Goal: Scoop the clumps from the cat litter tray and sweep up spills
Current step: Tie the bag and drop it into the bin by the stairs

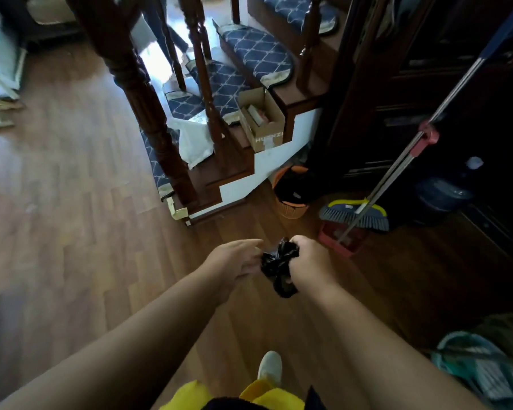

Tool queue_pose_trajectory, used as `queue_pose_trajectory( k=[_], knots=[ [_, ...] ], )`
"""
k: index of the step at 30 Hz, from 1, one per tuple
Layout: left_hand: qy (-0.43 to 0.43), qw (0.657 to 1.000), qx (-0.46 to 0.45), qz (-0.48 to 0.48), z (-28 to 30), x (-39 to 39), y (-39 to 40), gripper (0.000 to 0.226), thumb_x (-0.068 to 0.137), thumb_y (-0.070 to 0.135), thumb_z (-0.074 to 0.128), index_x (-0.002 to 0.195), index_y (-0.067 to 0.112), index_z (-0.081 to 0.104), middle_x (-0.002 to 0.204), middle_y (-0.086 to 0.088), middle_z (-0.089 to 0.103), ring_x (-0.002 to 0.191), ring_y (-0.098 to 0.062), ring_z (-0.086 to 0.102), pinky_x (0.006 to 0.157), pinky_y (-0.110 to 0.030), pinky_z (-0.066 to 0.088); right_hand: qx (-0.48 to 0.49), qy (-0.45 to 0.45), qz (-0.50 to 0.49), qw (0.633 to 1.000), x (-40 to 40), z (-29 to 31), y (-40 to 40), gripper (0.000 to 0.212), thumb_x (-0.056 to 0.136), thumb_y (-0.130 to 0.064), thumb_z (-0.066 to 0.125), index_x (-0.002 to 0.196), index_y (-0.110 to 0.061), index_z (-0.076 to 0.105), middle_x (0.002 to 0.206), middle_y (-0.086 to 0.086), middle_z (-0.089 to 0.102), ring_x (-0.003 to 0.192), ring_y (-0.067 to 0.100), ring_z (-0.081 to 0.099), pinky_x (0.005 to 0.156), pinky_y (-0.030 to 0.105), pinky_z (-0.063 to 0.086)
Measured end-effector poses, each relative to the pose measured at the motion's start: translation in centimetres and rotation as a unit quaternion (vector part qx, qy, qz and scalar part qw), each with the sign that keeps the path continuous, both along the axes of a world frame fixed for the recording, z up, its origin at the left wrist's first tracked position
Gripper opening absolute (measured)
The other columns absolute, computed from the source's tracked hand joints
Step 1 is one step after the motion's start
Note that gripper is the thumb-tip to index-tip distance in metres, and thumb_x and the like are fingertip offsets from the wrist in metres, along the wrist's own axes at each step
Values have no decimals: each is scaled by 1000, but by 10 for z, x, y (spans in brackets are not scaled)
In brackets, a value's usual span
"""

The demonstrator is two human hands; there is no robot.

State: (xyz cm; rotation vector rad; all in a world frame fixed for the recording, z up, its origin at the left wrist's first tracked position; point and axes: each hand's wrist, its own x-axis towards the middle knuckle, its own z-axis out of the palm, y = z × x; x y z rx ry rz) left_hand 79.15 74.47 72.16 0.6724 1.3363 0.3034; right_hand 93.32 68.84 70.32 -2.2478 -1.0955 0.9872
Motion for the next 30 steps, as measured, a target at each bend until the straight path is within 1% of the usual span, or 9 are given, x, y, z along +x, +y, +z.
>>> queue_pose_trajectory(
  k=[3, 6, 11, 16, 19, 22, 25, 27, 30],
  knots=[
    [-33, 999, -13, -7, -6, 32, 17, 28, 101, 9, 51, 126, 10, 63, 128, -10, 65, 119, -27, 62, 103, -40, 47, 9, 5, -42, 999, 29, 3, 10, 26, 78, 7, 46, 83, -15, 59, 77, 3, 63, 75, 22, 62, 64, 38, 56],
    [-30, 999, -39, 7, -22, 59, 34, 26, 97, 11, 58, 121, 14, 68, 120, -8, 69, 106, -23, 66, 93, -35, 50, 9, 10, -105, 994, 66, 4, 24, 25, 89, 5, 44, 99, -12, 59, 81, -3, 53, 81, 17, 53, 72, 34, 51],
    [-3, 996, -86, -15, -41, 87, 72, 19, 97, 11, 59, 113, 12, 69, 111, -9, 72, 91, -21, 66, 81, -31, 48, -15, 37, -160, 986, 117, -6, 50, 40, 98, -2, 44, 135, -12, 57, 126, 10, 61, 110, 26, 56, 80, 30, 44],
    [20, 992, -121, -42, -63, 101, 133, 24, 101, 12, 45, 85, 19, 62, 86, 1, 59, 76, -13, 54, 66, -25, 37, -38, 59, -190, 979, 153, -20, 97, 41, 98, -3, 44, 136, -12, 56, 119, 10, 64, 91, 23, 58, 70, 32, 47],
    [57, 995, -51, -61, -73, 126, 181, 16, 96, 17, 63, 109, 12, 70, 105, -6, 70, 92, -20, 67, 76, -30, 49, -63, 57, -188, 978, 175, -29, 136, 50, 98, -4, 42, 146, -15, 46, 114, 12, 65, 77, 23, 61, 54, 29, 41],
    [-49, 988, -14, -147, -67, 167, 224, 36, 98, 10, 58, 133, 19, 58, 108, -6, 68, 97, -22, 68, 79, -32, 51, -74, 29, -188, 979, 194, -31, 177, 45, 96, -1, 40, 138, -9, 54, 106, 16, 67, 79, 29, 63, 62, 39, 49],
    [-57, 951, 96, -288, -53, 211, 241, 52, 92, 4, 65, 138, 24, 53, 109, 0, 69, 93, -18, 70, 80, -27, 59, -68, 85, -229, 967, 207, -29, 212, 32, 94, -3, 39, 109, -4, 67, 94, 18, 67, 79, 33, 62, 67, 41, 51],
    [26, 895, 238, -377, -46, 230, 245, 54, 86, 17, 74, 136, 30, 56, 111, 11, 68, 101, -12, 68, 90, -28, 57, -59, 171, -286, 941, 210, -25, 234, 31, 97, -10, 38, 108, -4, 66, 98, 18, 67, 85, 34, 64, 68, 42, 57],
    [91, 805, 391, -437, -43, 245, 263, 40, 87, 29, 71, 126, 31, 60, 108, 12, 68, 99, -11, 65, 87, -33, 55, -45, 297, -366, 881, 217, -17, 263, 31, 105, -20, 35, 107, -6, 62, 89, 11, 63, 76, 24, 59, 53, 29, 46]
  ],
)
